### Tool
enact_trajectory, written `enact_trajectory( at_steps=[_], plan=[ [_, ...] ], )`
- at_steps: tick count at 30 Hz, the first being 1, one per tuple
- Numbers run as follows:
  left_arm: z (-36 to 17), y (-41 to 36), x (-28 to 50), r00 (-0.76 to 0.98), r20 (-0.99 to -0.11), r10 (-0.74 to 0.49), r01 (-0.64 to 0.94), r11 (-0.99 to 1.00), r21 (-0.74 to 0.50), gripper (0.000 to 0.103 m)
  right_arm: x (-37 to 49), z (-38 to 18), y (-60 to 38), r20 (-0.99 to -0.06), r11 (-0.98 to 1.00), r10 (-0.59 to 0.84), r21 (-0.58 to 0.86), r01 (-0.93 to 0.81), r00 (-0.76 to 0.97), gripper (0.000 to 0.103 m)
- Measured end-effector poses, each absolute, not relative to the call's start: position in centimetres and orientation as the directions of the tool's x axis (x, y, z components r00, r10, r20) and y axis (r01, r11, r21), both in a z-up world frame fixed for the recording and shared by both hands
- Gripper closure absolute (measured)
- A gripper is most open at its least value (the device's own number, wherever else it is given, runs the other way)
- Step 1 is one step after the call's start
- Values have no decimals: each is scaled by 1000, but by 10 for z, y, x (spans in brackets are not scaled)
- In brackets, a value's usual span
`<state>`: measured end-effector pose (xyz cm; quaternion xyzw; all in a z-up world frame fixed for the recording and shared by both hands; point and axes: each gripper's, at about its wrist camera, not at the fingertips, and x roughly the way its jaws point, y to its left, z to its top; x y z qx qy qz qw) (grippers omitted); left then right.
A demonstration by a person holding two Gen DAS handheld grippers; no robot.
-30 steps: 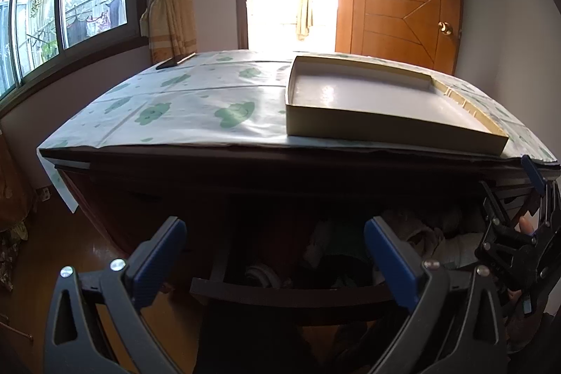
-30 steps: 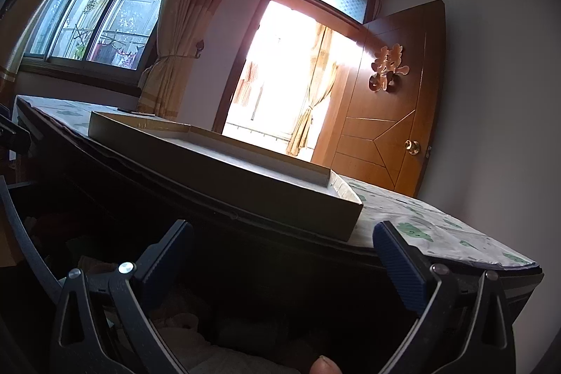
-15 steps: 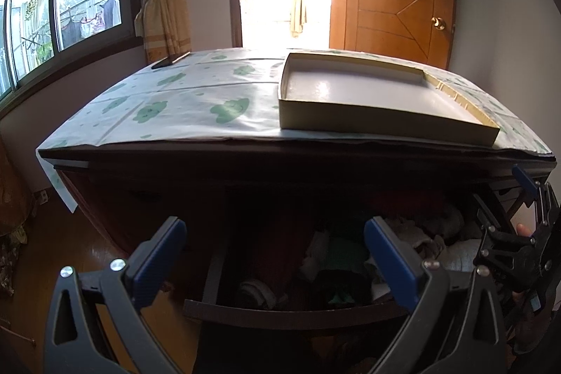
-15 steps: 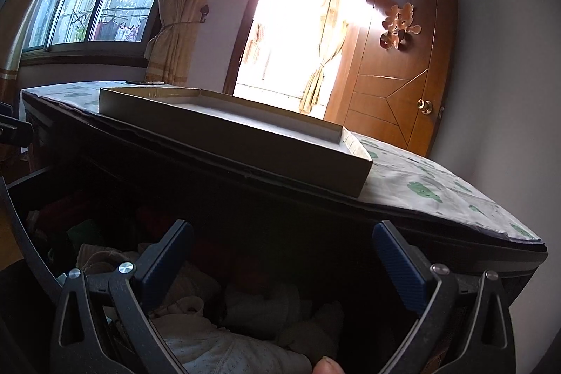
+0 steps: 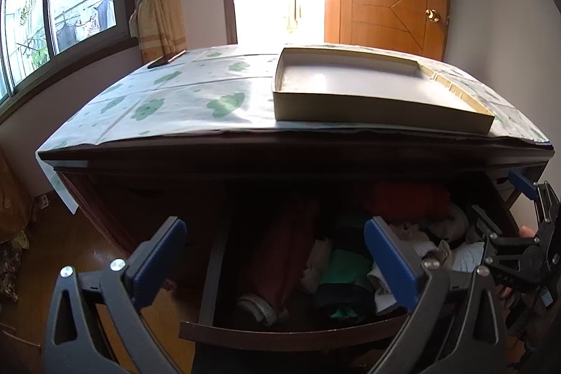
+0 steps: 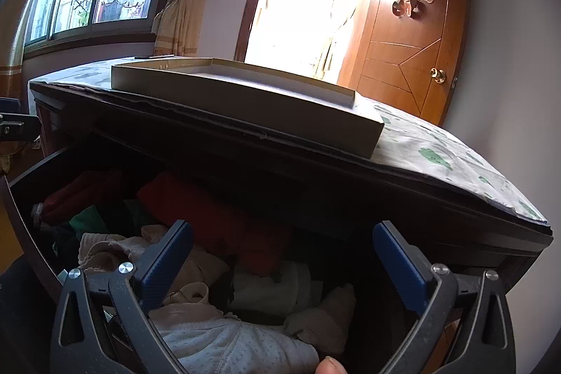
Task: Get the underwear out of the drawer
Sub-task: 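Lower both tools toward the open drawer of clothes below the table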
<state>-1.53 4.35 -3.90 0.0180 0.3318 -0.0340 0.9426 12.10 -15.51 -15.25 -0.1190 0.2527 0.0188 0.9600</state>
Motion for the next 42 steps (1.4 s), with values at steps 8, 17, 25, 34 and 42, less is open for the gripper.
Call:
enact_trajectory(
  at_steps=[8,17,25,34,42],
  plan=[
    [-39,42,-18,771,-634,-54,88,996,22,0,113,-155,-152,-554,968,-15,-217,-127,832,0],
    [-39,38,-19,768,-637,-63,103,994,25,0,102,-156,-153,-609,972,12,-178,-151,793,0],
    [-39,38,-21,762,-644,-64,106,994,26,0,95,-158,-151,-643,971,21,-170,-169,766,0],
    [-39,38,-21,750,-658,-75,115,993,17,0,87,-161,-147,-670,968,15,-177,-179,742,0],
    [-44,37,-17,715,-695,-77,138,990,32,0,100,-161,-146,-732,954,52,-165,-251,680,0]
  ],
)
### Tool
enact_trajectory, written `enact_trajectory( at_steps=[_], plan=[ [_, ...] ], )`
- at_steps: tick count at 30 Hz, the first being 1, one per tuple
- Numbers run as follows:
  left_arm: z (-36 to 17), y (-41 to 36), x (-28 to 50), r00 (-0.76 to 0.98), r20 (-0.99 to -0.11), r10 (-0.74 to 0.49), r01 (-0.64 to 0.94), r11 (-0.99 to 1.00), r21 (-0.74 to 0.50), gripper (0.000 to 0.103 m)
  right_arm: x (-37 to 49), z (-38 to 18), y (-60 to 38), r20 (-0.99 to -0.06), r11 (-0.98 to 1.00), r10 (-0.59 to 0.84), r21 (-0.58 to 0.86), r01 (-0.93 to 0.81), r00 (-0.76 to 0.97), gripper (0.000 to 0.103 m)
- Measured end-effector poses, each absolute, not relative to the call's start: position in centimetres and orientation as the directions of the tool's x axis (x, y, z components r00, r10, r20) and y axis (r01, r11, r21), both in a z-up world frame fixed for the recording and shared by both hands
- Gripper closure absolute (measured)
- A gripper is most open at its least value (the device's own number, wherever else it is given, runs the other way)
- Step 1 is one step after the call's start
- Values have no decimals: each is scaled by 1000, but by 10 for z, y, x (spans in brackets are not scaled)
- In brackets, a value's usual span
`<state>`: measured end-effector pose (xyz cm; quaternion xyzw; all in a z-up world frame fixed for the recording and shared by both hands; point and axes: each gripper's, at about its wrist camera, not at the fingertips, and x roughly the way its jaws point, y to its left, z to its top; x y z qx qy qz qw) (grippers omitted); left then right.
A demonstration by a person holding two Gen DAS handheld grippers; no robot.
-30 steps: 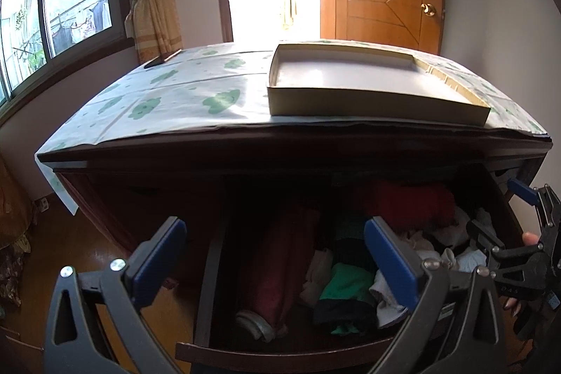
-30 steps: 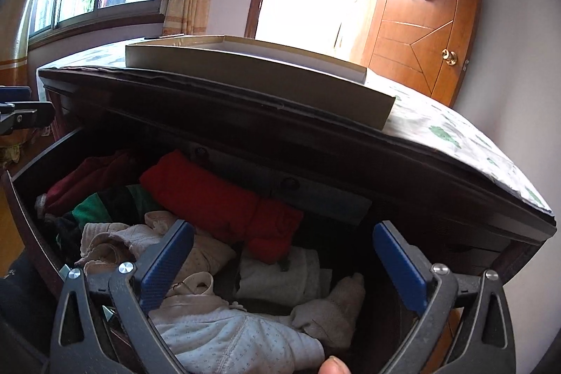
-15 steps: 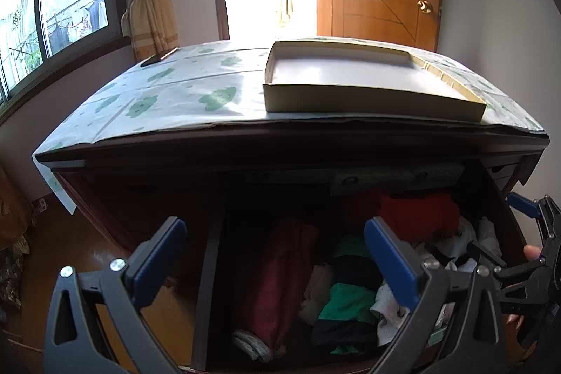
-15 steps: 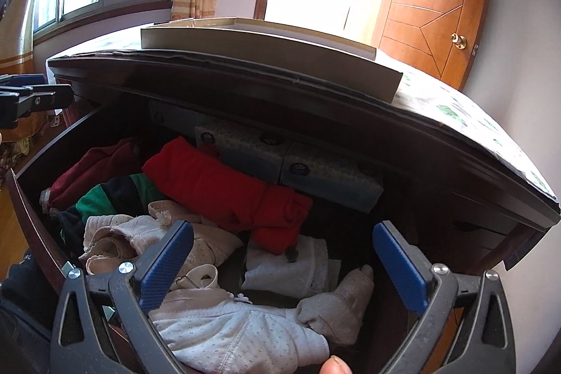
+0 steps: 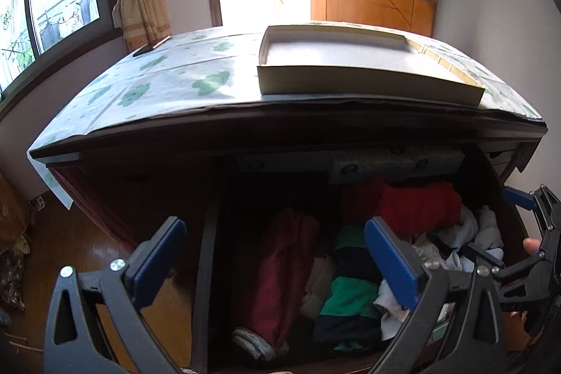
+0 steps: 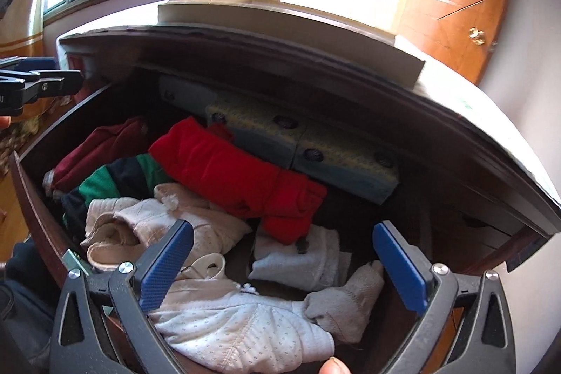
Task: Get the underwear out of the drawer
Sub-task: 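Lower both tools toward the open drawer of clothes below the table, then grasp the red sock bundle with the right gripper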
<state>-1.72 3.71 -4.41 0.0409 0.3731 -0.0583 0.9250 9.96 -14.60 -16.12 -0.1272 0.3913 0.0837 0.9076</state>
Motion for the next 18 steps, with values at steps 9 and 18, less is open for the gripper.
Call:
enact_trajectory(
  at_steps=[9,18],
  plan=[
    [-61,36,-11,666,-740,-95,166,986,23,0,105,-158,-140,-773,929,89,-162,-332,628,0],
    [-69,36,-7,634,-762,-130,184,983,-14,0,119,-139,-117,-711,852,141,-267,-451,689,0]
  ],
)
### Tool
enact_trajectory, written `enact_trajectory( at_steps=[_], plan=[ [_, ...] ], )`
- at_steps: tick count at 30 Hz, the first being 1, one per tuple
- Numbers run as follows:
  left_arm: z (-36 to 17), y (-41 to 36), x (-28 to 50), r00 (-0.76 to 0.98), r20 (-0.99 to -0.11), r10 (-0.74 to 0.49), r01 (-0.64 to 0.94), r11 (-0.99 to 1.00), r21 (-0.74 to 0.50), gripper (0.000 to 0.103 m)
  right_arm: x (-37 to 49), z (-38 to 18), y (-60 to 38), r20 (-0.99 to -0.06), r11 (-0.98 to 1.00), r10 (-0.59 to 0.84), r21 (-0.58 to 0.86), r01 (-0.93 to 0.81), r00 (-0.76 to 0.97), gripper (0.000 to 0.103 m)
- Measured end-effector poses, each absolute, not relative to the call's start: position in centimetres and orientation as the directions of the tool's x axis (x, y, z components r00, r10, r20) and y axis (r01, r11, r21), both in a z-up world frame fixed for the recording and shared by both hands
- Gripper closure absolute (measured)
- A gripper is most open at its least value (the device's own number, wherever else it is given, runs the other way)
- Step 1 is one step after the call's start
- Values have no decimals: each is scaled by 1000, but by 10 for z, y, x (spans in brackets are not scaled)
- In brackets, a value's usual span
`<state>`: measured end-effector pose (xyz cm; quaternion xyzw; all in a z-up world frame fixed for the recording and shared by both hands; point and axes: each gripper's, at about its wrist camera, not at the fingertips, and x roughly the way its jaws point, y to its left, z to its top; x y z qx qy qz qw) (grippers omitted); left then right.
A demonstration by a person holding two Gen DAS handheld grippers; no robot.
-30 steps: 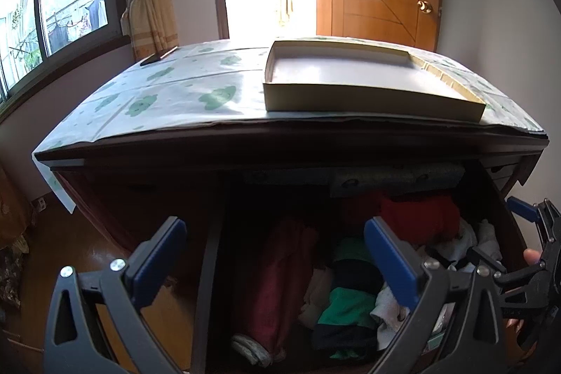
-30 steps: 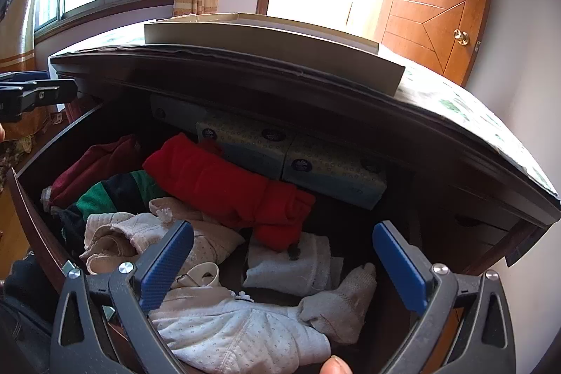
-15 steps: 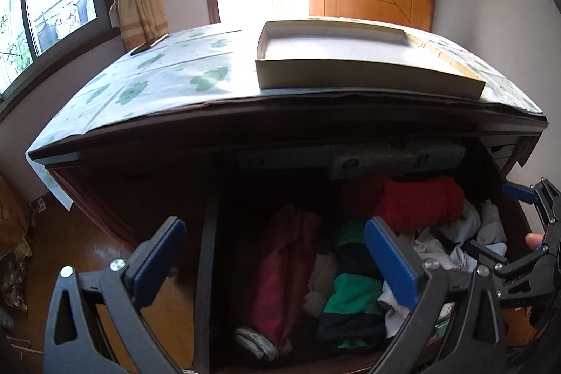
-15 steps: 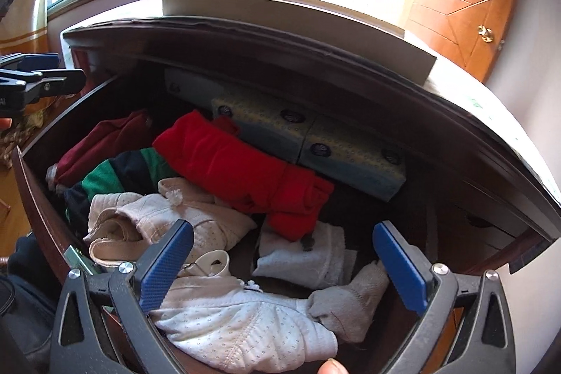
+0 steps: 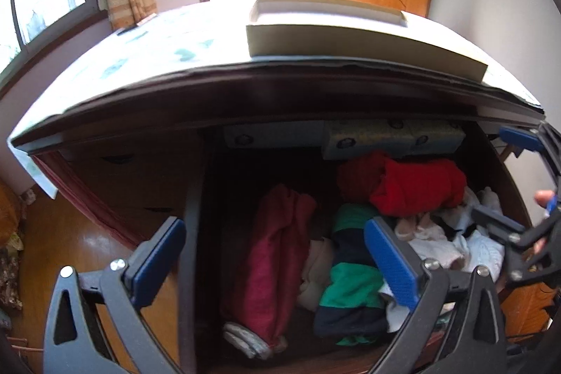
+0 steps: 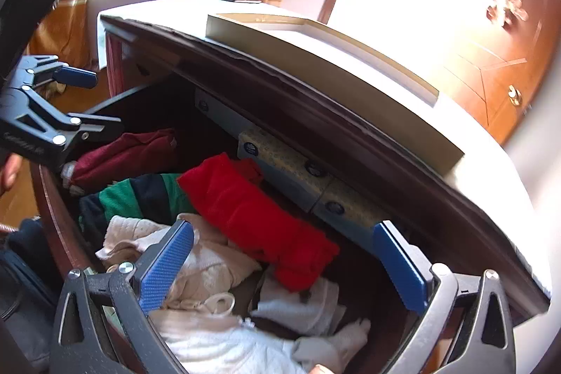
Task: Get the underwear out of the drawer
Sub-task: 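Grasp the red sock bundle with the right gripper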
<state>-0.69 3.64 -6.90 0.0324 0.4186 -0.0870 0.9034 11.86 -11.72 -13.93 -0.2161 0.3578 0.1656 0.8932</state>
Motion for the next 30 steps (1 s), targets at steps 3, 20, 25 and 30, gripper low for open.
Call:
enact_trajectory(
  at_steps=[3,20,25,30],
  plan=[
    [-71,37,-5,620,-772,-138,194,981,-20,0,128,-146,-104,-720,815,130,-314,-487,682,0],
    [-86,34,2,579,-802,-147,206,978,-30,0,168,-180,-80,-810,718,152,-304,-626,567,13],
    [-88,34,3,572,-807,-147,217,976,-25,0,179,-193,-86,-859,719,164,-232,-655,485,24],
    [-92,29,5,548,-821,-162,245,969,-28,4,180,-197,-86,-881,709,169,-203,-675,443,42]
  ],
)
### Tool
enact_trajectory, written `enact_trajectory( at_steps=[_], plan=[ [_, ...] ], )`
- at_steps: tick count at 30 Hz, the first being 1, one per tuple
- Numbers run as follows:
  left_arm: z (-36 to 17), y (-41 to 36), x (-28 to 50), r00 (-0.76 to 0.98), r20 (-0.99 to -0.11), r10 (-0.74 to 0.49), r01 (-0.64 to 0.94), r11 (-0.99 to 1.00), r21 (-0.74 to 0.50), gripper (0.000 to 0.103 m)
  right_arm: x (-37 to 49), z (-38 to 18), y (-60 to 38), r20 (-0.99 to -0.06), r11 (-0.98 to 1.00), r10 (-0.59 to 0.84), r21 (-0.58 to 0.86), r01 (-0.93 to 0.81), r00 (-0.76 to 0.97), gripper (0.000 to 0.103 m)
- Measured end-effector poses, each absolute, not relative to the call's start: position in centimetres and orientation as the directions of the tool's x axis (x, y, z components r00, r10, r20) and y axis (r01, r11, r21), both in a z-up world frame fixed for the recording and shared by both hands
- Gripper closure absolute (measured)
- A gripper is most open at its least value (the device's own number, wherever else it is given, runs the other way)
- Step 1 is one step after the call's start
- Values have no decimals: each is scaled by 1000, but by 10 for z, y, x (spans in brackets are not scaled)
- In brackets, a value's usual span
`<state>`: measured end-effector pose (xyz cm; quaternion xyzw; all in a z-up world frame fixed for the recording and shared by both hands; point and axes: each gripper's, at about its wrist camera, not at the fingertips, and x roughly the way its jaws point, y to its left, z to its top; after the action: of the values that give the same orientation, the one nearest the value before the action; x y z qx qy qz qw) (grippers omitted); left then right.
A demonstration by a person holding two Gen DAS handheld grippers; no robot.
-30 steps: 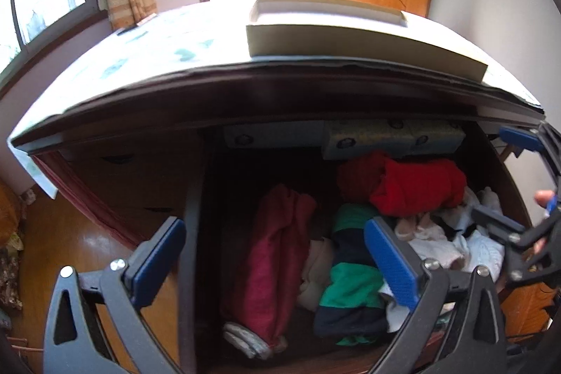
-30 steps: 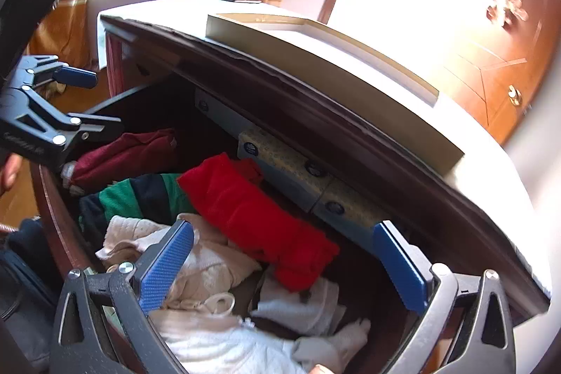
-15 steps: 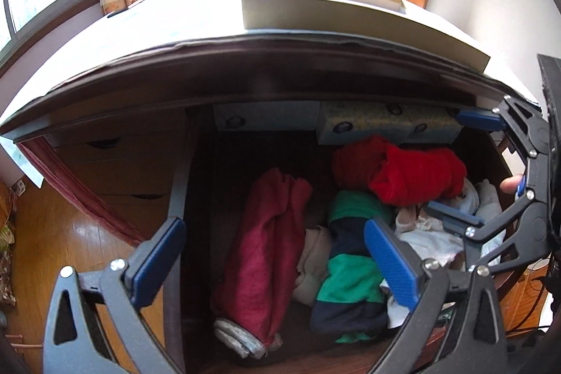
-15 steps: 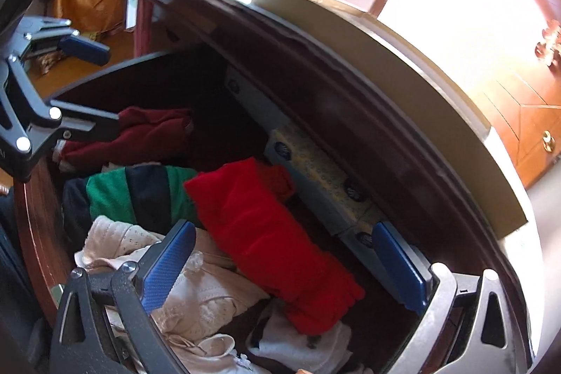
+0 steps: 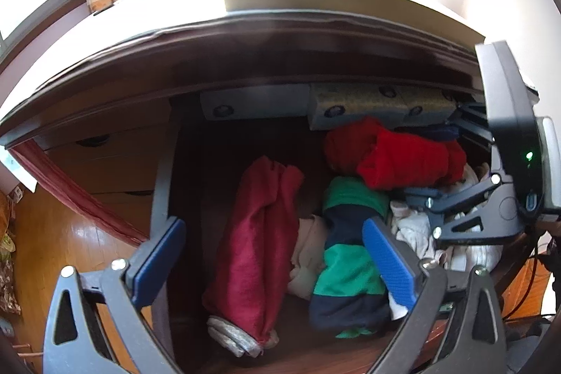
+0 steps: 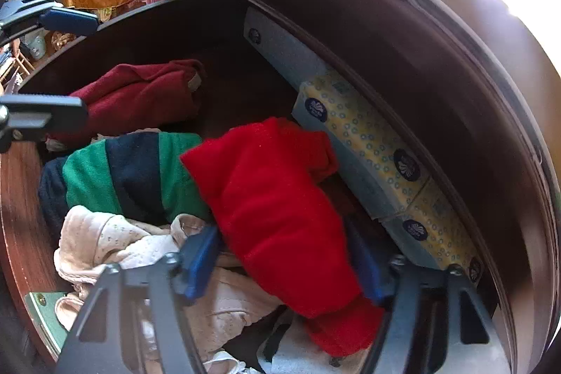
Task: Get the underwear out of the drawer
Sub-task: 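Grasp the red sock bundle with the right gripper, then grasp the green-and-black striped sock bundle with the left gripper while the right gripper holds the red bundle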
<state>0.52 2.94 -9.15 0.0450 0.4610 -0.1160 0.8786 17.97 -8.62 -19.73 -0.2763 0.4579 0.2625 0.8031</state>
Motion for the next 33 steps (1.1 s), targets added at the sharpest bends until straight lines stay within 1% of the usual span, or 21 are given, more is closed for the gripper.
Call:
enact_trajectory(
  at_steps=[1,3,4,8,9,10,11,12,16,20,25,28,30,31,33],
  plan=[
    [-92,28,6,541,-824,-167,253,967,-30,7,179,-195,-88,-879,710,176,-198,-676,443,47],
    [-95,28,7,518,-835,-184,265,963,-48,14,176,-190,-93,-873,719,184,-193,-667,451,52],
    [-97,27,8,513,-838,-189,269,962,-53,18,176,-186,-97,-868,729,192,-187,-659,458,53],
    [-100,21,8,488,-849,-201,289,955,-60,32,175,-168,-119,-852,776,227,-134,-616,471,54],
    [-102,19,8,476,-855,-204,296,953,-63,35,173,-165,-127,-849,787,243,-111,-607,470,54],
    [-103,17,8,467,-859,-208,302,951,-66,40,171,-160,-132,-844,795,264,-83,-601,466,54],
    [-104,14,8,456,-864,-213,310,948,-70,43,166,-162,-139,-839,800,285,-58,-597,463,54],
    [-106,10,9,442,-871,-214,317,946,-71,44,162,-160,-143,-835,804,298,-40,-593,462,54],
    [-114,-3,15,394,-895,-210,347,936,-67,53,153,-153,-153,-819,816,316,-22,-578,478,54],
    [-119,-13,24,345,-915,-208,368,927,-72,54,154,-150,-164,-811,830,341,24,-557,474,54],
    [-132,-22,39,265,-933,-244,385,914,-130,55,152,-151,-162,-803,837,364,60,-544,472,54],
    [-134,-28,44,254,-941,-226,388,914,-114,50,150,-151,-161,-798,839,374,73,-540,472,54],
    [-137,-35,47,239,-952,-189,398,914,-81,44,150,-150,-161,-797,838,375,73,-540,474,53],
    [-139,-38,49,229,-957,-176,407,911,-70,40,150,-151,-158,-797,838,374,72,-541,474,53],
    [-144,-42,56,192,-968,-162,407,911,-72,34,150,-151,-156,-800,837,372,69,-543,471,53]
  ],
)
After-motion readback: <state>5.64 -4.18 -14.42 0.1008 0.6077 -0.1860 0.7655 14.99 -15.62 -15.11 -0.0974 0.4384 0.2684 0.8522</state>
